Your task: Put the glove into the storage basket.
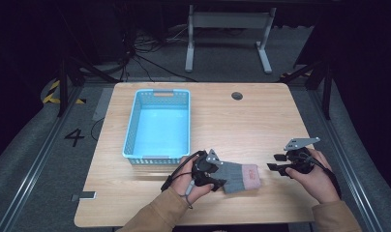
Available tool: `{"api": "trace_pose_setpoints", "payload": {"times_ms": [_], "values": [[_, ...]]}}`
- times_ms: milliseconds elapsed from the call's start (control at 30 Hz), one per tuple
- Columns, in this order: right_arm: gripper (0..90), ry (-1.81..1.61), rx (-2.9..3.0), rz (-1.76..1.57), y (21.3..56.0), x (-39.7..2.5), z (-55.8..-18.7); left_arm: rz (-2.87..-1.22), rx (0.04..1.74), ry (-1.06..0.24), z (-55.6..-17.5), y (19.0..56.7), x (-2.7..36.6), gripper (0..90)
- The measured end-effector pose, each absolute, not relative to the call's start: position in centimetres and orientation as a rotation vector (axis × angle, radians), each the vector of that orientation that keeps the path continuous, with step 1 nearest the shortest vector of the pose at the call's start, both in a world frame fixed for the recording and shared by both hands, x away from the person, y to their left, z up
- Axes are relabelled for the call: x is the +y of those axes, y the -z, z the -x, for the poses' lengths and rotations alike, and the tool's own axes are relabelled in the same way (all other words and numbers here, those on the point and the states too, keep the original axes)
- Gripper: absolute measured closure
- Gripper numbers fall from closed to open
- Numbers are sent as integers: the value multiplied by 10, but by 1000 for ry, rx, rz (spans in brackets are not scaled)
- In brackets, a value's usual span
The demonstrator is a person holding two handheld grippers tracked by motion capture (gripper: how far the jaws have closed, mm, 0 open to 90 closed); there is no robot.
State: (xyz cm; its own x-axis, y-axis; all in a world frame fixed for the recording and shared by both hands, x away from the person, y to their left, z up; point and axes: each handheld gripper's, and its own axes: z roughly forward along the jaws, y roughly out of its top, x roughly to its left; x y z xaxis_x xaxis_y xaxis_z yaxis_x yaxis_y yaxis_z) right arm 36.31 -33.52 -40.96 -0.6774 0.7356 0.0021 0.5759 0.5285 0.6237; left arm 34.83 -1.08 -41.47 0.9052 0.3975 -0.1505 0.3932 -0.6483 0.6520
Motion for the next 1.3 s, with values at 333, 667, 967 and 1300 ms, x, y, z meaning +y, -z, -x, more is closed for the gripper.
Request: {"api": "trace_pose_setpoints", "payload": {"times_ms": [333,667,967,1300], "values": [[491,-904,2495,-1110,408,-342,-366,-2330,611,50,-365,420,-30,442],[487,-924,2495,-1107,408,-340,-366,-2352,617,4,-367,433,-36,375],[480,-937,2490,-1113,409,-343,-364,-2389,595,-49,-364,442,-48,252],[472,-952,2491,-1120,410,-341,-363,-2397,614,-117,-362,449,-55,176]]}}
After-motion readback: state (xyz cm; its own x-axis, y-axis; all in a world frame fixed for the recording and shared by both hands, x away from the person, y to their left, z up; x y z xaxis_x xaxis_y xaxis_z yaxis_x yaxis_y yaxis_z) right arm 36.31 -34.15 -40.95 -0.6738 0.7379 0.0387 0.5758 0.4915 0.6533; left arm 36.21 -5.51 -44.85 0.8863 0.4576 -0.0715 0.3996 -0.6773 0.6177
